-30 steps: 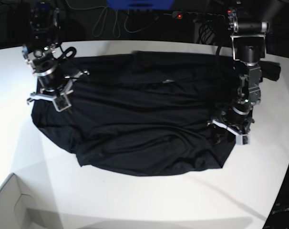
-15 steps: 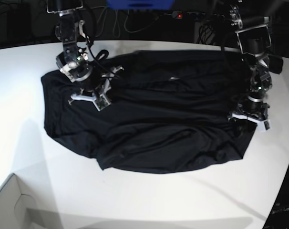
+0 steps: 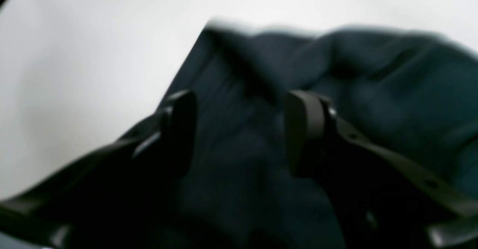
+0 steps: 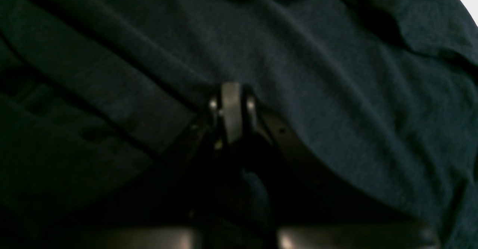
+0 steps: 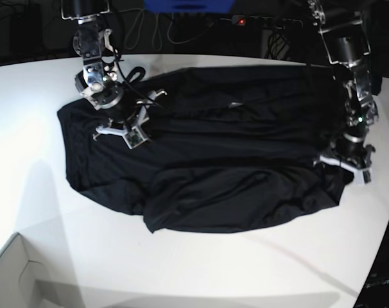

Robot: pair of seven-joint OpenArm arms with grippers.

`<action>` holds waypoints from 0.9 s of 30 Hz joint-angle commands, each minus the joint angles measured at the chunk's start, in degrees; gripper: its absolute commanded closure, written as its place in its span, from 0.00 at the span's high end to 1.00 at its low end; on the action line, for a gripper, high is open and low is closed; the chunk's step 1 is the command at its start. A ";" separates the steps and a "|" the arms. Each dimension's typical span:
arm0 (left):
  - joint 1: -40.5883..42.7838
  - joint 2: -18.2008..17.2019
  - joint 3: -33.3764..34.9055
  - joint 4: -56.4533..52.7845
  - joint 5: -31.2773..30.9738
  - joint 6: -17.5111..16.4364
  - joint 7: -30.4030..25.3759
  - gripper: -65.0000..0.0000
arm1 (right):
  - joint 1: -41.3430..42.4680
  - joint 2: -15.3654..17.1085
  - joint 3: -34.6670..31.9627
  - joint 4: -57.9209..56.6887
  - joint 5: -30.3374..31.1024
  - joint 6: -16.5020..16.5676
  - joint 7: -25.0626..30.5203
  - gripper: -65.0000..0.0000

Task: Layout the t-shirt on the table in an organized manner, then fold the t-shirt properly
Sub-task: 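Grasp the shirt edge with the left gripper and pull it outward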

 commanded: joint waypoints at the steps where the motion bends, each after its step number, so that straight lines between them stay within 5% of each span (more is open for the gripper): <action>1: -0.93 -0.22 -0.08 1.33 -0.48 -0.30 -0.43 0.55 | -0.14 0.29 0.17 0.24 -1.01 -0.21 -2.35 0.00; 17: -10.51 0.31 0.53 -15.11 0.13 -0.30 -0.34 0.55 | -0.06 0.12 0.17 0.24 -1.01 -0.21 -2.35 0.00; 27: -14.64 0.92 6.95 -20.48 0.04 -0.21 -0.34 0.54 | -0.06 0.21 0.17 0.24 -1.01 -0.21 -2.35 0.00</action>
